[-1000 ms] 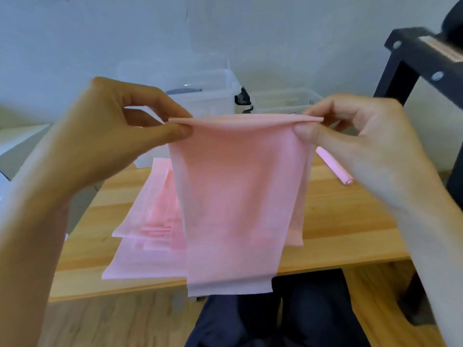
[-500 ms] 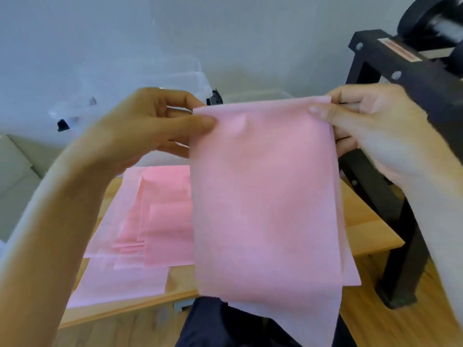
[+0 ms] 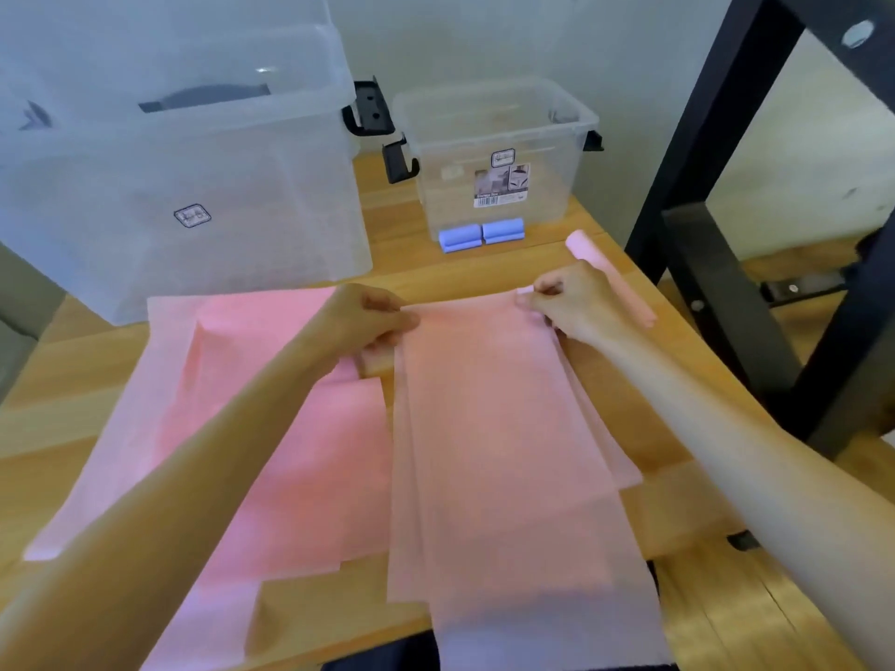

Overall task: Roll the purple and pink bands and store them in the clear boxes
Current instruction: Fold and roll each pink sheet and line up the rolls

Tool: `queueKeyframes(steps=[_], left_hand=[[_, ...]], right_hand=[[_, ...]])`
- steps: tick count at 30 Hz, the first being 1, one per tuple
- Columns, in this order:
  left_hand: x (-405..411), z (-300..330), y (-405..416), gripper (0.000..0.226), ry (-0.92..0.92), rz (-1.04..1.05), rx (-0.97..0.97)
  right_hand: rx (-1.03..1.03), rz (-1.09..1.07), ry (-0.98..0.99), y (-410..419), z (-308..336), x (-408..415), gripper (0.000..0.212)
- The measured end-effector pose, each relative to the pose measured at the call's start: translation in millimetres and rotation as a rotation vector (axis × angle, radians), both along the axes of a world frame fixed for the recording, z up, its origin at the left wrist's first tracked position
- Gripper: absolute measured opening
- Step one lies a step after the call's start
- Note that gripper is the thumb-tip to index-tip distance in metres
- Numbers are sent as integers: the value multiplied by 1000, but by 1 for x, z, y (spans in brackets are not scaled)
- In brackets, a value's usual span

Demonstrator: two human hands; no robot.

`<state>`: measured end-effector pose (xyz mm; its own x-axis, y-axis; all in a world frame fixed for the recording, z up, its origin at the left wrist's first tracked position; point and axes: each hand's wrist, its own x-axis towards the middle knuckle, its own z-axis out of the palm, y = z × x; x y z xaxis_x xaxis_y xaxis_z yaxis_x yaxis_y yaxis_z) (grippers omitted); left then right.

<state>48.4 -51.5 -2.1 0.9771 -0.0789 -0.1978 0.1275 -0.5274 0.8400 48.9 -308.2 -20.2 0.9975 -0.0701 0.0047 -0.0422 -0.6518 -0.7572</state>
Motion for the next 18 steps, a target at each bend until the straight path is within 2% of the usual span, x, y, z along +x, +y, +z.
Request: queueKeyframes(steps=[7,11,16,18], left_hand=[[40,-6,-15,16,-15,79,-138],[60,-14,-22,14,-129,82,-65],[72,-24,-24,27,-277,100,15],[70,-24,-26,34,-334,92,45]], right_hand=[[-97,-28,-94,6,-2,39,39],[-129,-49,-133,1,-7,59,38],[-141,-80,-208,2,-12,74,52],[-201,-93,-231,4,-10,74,44]])
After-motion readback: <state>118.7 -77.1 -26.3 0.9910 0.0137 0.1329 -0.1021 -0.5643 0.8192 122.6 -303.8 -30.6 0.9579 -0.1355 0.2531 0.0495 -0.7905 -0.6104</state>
